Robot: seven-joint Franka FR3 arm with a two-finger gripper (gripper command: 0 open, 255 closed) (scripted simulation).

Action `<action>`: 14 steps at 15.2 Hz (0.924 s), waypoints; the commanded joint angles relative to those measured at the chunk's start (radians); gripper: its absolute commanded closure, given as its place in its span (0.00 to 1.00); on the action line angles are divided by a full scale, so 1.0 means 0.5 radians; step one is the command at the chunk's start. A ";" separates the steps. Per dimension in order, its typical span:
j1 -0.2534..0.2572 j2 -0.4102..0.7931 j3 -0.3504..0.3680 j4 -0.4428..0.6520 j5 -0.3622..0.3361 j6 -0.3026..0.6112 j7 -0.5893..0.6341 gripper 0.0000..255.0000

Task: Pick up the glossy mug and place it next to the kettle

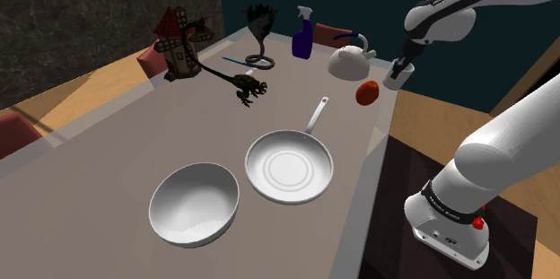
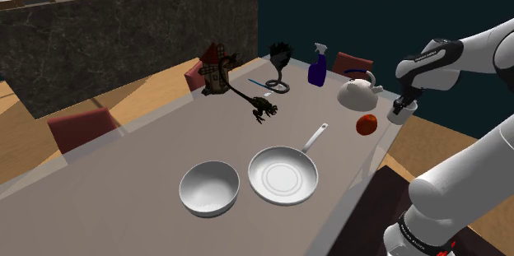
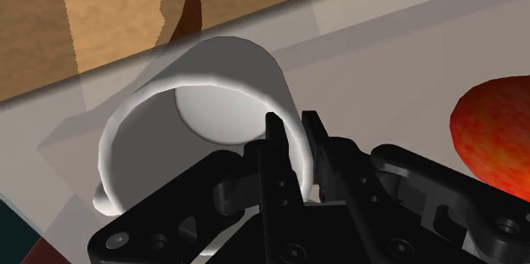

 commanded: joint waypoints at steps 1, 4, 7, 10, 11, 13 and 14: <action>0.006 0.020 -0.004 0.000 0.014 0.020 -0.009 1.00; 0.006 0.020 -0.004 0.000 0.014 0.020 -0.009 1.00; 0.006 0.020 -0.004 0.000 0.014 0.020 -0.009 1.00; 0.006 0.020 -0.004 0.000 0.015 0.020 -0.009 0.00; 0.006 0.020 -0.004 0.000 0.015 0.020 -0.009 0.00; 0.006 0.020 -0.004 0.000 0.015 0.020 -0.009 0.00; -0.010 -0.046 0.012 0.015 -0.032 -0.054 0.025 0.00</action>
